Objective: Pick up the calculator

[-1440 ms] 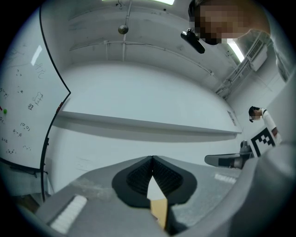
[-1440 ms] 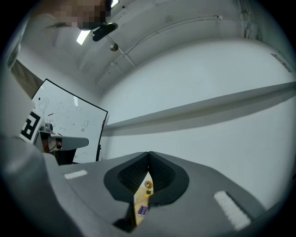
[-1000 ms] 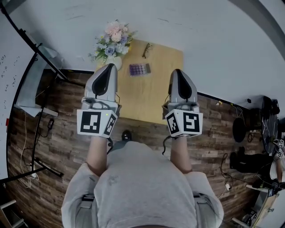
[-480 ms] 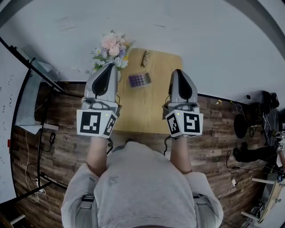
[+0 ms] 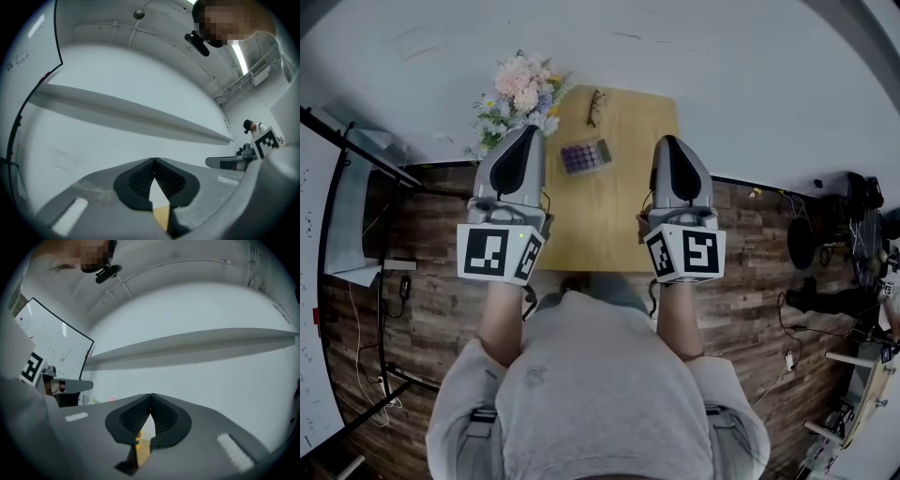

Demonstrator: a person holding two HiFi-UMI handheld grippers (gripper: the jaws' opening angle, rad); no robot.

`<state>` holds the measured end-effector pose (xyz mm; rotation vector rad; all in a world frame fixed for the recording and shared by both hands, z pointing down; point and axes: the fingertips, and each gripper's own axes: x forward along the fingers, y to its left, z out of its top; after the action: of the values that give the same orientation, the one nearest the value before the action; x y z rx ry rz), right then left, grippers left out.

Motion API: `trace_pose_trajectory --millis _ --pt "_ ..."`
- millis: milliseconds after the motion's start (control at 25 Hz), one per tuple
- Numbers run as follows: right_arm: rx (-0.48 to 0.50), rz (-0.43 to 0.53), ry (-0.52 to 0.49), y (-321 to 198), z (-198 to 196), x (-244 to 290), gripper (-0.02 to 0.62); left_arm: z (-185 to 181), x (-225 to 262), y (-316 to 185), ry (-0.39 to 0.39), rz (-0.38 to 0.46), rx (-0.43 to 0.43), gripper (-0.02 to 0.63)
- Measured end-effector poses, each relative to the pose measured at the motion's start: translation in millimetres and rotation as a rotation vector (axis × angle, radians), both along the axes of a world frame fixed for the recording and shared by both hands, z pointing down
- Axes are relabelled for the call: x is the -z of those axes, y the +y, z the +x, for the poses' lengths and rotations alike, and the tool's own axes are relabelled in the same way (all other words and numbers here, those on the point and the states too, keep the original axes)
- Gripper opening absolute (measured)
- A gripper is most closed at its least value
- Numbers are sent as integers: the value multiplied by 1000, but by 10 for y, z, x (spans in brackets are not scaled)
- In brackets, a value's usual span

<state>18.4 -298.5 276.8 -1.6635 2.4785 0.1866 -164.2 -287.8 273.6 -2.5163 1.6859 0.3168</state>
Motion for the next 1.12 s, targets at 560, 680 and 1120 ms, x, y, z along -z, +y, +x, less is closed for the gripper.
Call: trace_pose_trajectory --millis 560,680,1120 --pt "117 -87 48 -657 -104 -187 0 67 -218 -431 10 -72 78 6" --pt "155 -142 80 -839 -170 -339 0 97 -354 -522 18 -115 101 6" --pt "306 -457 181 -1289 -344 -1342 0 316 -1420 -781 66 -411 146 6"
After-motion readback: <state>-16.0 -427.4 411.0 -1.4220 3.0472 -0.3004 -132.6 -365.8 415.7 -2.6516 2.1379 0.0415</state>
